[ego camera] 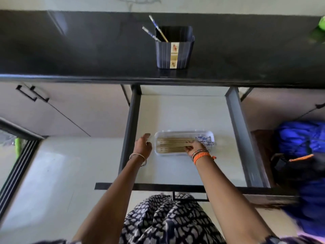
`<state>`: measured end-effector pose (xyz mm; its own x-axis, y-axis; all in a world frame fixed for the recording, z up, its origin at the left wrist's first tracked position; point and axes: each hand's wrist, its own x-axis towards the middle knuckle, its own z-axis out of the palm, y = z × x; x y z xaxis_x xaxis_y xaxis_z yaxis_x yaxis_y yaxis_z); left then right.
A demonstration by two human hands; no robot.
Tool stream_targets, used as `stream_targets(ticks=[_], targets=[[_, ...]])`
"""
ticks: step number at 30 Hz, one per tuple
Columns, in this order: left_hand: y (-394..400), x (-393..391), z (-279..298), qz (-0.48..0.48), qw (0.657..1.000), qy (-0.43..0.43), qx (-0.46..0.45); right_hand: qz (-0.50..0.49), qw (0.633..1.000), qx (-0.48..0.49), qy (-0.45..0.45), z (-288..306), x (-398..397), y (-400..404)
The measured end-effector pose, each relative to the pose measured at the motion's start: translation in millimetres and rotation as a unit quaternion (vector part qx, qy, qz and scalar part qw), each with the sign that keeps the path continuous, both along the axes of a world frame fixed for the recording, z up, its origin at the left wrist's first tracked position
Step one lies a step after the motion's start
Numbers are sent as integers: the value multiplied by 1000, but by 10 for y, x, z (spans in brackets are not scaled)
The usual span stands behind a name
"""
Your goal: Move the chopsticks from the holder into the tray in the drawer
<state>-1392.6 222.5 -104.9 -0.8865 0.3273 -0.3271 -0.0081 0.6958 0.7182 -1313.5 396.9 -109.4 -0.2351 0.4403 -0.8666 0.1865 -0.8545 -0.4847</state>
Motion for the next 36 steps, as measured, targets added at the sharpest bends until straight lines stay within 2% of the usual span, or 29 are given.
stream_targets(ticks=[4, 9, 11, 13, 15, 16, 17, 18, 20, 22, 24, 27, 29, 33, 36], targets=[[-112, 12, 1, -10, 1000, -14, 2, 51, 998, 34, -18, 1, -147, -6], [-136, -44, 47, -20, 1000, -9, 10, 40, 996, 84, -6, 141, -200, -35], [-111, -87, 91, -22, 1000, -2, 22, 12, 997, 72, -21, 184, -204, -28], [-44, -175, 178, -18, 999, 12, 44, 44, 995, 73, -42, 364, -274, -24], [82, -356, 335, -14, 996, 38, 78, 110, 985, 136, -4, 647, -523, 41], [163, -476, 447, -12, 993, 54, 100, 147, 964, 220, 6, 854, -688, 96], [257, -612, 586, -10, 990, 71, 123, 178, 927, 330, 10, 1079, -866, 179], [350, -740, 734, -11, 986, 87, 144, 199, 876, 439, 26, 1312, -1050, 273], [548, -1025, 1064, -13, 976, 124, 179, 225, 766, 598, 70, 1782, -1470, 472], [743, -1309, 1368, -13, 966, 154, 208, 242, 681, 684, 100, 2119, -1906, 642], [905, -1535, 1589, -6, 960, 166, 224, 324, 631, 702, 70, 2288, -2330, 777], [1080, -1791, 1723, 7, 958, 180, 223, 506, 588, 628, -67, 2304, -2874, 906], [1128, -1889, 1704, 11, 960, 181, 214, 574, 566, 583, -103, 2193, -3122, 984], [1138, -1988, 1555, 25, 964, 176, 197, 605, 555, 560, -113, 2024, -3361, 1136], [1116, -2009, 1454, 39, 965, 172, 192, 607, 561, 556, -88, 2009, -3376, 1193]])
